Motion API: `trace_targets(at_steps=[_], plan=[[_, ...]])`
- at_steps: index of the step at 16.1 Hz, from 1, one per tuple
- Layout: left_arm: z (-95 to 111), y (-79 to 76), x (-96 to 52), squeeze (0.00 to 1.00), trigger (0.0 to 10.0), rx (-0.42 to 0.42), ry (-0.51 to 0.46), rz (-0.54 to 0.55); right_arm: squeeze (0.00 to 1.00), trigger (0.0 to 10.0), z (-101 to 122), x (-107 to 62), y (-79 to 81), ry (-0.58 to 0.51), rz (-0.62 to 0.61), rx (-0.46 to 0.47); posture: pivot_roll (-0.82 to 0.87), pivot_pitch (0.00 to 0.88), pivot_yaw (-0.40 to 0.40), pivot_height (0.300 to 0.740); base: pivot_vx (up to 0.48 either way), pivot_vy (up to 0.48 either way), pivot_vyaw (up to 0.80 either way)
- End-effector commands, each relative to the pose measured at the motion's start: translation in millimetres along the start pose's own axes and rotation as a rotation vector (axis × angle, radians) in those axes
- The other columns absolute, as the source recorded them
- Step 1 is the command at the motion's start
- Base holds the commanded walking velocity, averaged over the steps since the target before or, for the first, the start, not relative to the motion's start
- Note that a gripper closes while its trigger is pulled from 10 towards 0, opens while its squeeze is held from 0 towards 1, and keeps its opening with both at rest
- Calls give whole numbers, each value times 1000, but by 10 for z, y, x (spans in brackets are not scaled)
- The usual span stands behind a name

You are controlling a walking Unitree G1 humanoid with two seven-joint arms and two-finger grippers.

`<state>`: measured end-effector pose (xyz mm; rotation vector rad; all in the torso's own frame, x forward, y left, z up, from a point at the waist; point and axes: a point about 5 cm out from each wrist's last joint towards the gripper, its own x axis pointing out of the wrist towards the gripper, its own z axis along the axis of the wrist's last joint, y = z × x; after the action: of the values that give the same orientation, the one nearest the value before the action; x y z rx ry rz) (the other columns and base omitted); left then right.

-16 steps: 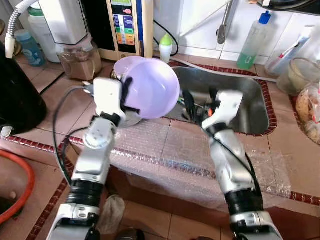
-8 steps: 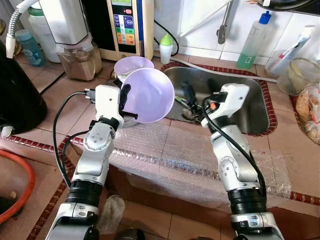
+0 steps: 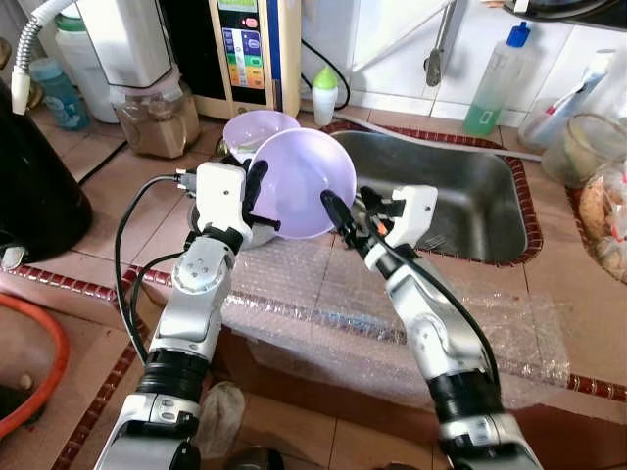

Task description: Kitchen organization

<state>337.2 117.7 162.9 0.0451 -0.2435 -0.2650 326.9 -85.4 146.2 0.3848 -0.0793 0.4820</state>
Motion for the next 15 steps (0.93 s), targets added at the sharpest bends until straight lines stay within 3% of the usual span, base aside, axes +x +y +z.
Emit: trace_targets(at_steps=[1,4,10,12,13,15], plan=[[71,-20,6,0,0,1,-39,-11,0,0,44,80,-36,-1,-53,22,-24,0,37,740,0,0,0],[82,-43,3,0,0,1,-50,-31,0,0,95,259,-42,19,-105,91,-24,0,35,740,0,0,0],[110,-70,3,0,0,46,-76,-60,0,0,33,278,-86,91,-138,80,-21,0,27,740,0,0,0],[129,-63,9,0,1176,70,-91,-55,0,0,-9,261,-141,134,-163,69,-23,0,26,740,0,0,0],[135,-53,22,0,2980,96,-94,-56,0,0,-14,252,-181,149,-180,63,-27,0,30,740,0,0,0],[154,-56,30,0,4824,139,-107,-78,0,0,-4,255,-211,154,-185,65,-28,0,32,740,0,0,0]])
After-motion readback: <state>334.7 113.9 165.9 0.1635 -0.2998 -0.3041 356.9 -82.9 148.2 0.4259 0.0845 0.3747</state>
